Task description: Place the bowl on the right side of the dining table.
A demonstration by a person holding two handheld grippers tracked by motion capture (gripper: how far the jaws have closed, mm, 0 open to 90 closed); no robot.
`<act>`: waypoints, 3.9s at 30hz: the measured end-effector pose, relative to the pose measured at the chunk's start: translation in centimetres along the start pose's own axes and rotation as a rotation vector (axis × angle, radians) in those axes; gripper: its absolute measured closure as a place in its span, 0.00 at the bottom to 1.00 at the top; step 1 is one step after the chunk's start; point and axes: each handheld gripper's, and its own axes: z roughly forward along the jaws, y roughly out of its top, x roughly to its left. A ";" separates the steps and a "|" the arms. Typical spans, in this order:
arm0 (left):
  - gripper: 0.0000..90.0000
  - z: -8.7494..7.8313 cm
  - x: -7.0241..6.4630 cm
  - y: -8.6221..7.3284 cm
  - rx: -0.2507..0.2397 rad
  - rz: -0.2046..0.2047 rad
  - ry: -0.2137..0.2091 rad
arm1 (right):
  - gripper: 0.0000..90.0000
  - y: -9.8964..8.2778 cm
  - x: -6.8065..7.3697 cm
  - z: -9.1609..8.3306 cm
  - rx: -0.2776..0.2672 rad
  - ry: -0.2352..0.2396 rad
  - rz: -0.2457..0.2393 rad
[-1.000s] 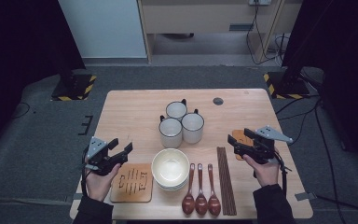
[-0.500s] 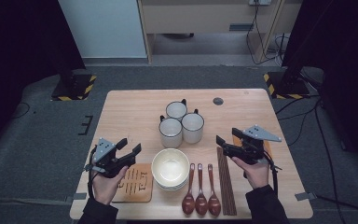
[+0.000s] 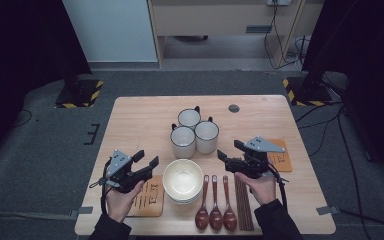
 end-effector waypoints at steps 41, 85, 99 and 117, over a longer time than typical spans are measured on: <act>0.54 2.4 -2.2 -1.8 0.077 0.039 -0.048 | 0.38 -1.9 5.0 4.1 0.099 0.116 -0.075; 0.91 3.6 -3.4 -2.5 0.170 0.087 -0.085 | 0.89 -4.0 6.3 6.5 0.208 0.116 -0.120; 0.91 3.6 -3.4 -2.5 0.173 0.093 -0.086 | 0.90 -4.0 6.4 6.8 0.216 0.102 -0.117; 0.92 3.6 -3.5 -2.6 0.172 0.099 -0.084 | 0.92 -3.7 6.6 6.9 0.231 0.090 -0.113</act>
